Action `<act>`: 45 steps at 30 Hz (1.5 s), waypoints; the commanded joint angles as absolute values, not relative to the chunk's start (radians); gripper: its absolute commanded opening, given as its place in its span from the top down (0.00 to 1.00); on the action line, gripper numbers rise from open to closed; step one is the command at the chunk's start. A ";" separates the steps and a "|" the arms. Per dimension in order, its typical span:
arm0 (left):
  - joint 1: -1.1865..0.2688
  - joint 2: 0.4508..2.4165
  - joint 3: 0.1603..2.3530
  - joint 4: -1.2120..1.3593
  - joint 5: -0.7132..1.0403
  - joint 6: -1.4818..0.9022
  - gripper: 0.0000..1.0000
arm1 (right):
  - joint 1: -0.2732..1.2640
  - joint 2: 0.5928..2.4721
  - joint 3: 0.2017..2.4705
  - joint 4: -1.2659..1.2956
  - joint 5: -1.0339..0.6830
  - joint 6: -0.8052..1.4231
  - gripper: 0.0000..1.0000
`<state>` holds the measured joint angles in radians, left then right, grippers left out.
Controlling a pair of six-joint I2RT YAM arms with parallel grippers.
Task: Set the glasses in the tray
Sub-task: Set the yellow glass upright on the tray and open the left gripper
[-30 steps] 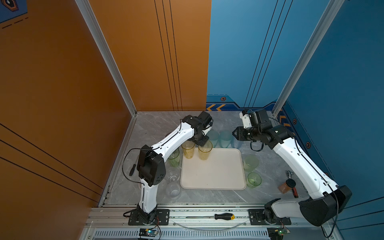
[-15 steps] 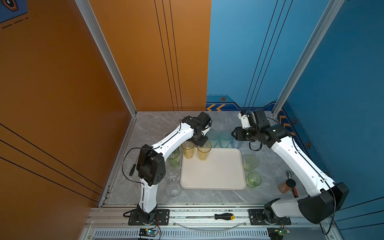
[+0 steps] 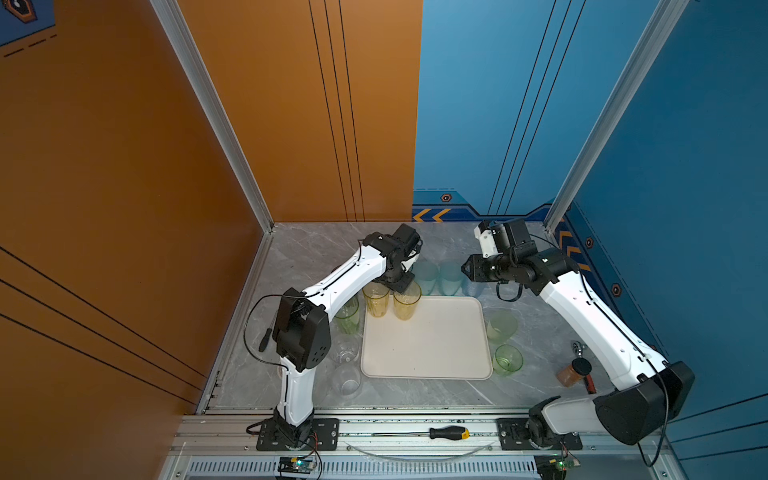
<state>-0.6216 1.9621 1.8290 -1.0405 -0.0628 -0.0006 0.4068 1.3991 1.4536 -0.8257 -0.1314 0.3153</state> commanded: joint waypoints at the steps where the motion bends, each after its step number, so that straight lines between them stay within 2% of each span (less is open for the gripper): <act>1: -0.612 1.973 1.819 -1.034 -0.077 -0.014 0.95 | 0.415 1.407 1.461 -0.813 -0.141 0.326 0.65; 20: -0.612 1.954 1.825 -1.028 -0.081 -0.019 0.86 | 0.419 1.410 1.460 -0.814 -0.144 0.325 0.65; 45: -0.613 1.900 1.888 -1.029 -0.093 -0.020 0.85 | 0.426 1.414 1.465 -0.814 -0.144 0.324 0.63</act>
<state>-0.6216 1.9404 1.8614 -1.0294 -0.0715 -0.0082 0.4198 1.4059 1.4536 -0.8257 -0.1318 0.3157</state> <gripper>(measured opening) 0.152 0.375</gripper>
